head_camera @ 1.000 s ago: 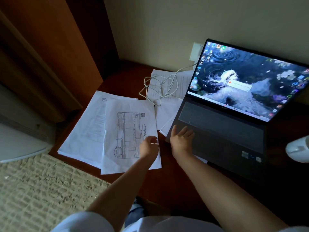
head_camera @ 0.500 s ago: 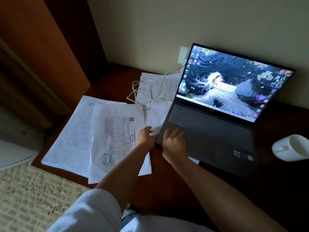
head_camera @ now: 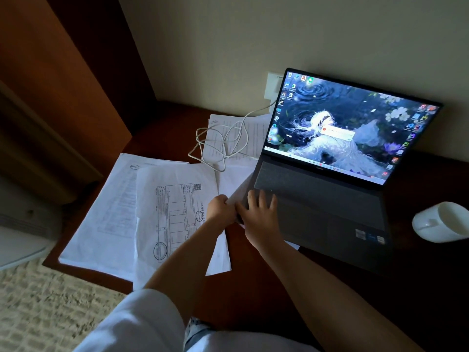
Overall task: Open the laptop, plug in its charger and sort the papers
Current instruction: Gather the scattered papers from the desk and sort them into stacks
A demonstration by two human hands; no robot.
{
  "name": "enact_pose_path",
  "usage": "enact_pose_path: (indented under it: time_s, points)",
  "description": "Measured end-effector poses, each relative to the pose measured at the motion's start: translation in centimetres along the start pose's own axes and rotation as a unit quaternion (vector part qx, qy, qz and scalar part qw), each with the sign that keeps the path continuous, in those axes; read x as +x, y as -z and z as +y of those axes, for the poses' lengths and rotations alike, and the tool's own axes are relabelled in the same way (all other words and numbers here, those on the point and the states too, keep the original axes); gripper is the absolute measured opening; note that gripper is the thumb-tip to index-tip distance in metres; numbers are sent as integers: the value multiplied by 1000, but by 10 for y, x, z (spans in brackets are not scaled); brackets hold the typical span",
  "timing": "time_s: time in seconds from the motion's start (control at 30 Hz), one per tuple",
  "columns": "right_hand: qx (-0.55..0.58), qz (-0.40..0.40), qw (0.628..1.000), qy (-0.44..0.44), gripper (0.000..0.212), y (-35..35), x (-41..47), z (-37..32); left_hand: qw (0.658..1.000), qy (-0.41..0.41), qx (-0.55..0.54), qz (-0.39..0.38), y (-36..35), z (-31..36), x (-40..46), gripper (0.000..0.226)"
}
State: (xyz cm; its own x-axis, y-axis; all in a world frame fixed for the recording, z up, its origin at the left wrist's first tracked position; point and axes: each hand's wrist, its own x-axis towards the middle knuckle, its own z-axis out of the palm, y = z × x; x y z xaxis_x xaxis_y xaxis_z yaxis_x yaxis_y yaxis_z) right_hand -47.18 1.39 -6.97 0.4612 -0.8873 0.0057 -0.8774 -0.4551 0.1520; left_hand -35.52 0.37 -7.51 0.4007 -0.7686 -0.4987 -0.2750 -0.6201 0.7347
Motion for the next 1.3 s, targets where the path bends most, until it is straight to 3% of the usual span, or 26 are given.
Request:
enact_pose_path:
  time_s: [0.07,0.23,0.43,0.53,0.7,0.83,1.03,1.3]
  points:
    - [12,9,1000,7,48,-6,0,0,1000,14,-21,8,6,-1,-1,3]
    - [-4,46,999,22,35,-13,1,3,994,-4,-50,97,23,-2,-6,26]
    - [-5,-15,1000,23,53,-9,3,0,965,-42,-148,210,30,-6,-29,25]
    - [-34,-32,999,7,48,-3,2,-1,939,-3,-203,277,40,-12,-29,6]
    - [-60,-54,997,15,59,1,2,-7,895,107,-220,372,82,-40,-34,16]
    - [-73,-67,995,0,51,7,2,-11,883,131,-225,390,94,-47,-50,17]
    - [-83,-106,991,11,61,7,2,-18,857,137,-256,425,112,-57,-70,19]
    - [-86,-139,986,-26,65,13,1,-31,791,143,-378,458,128,-68,-81,22]
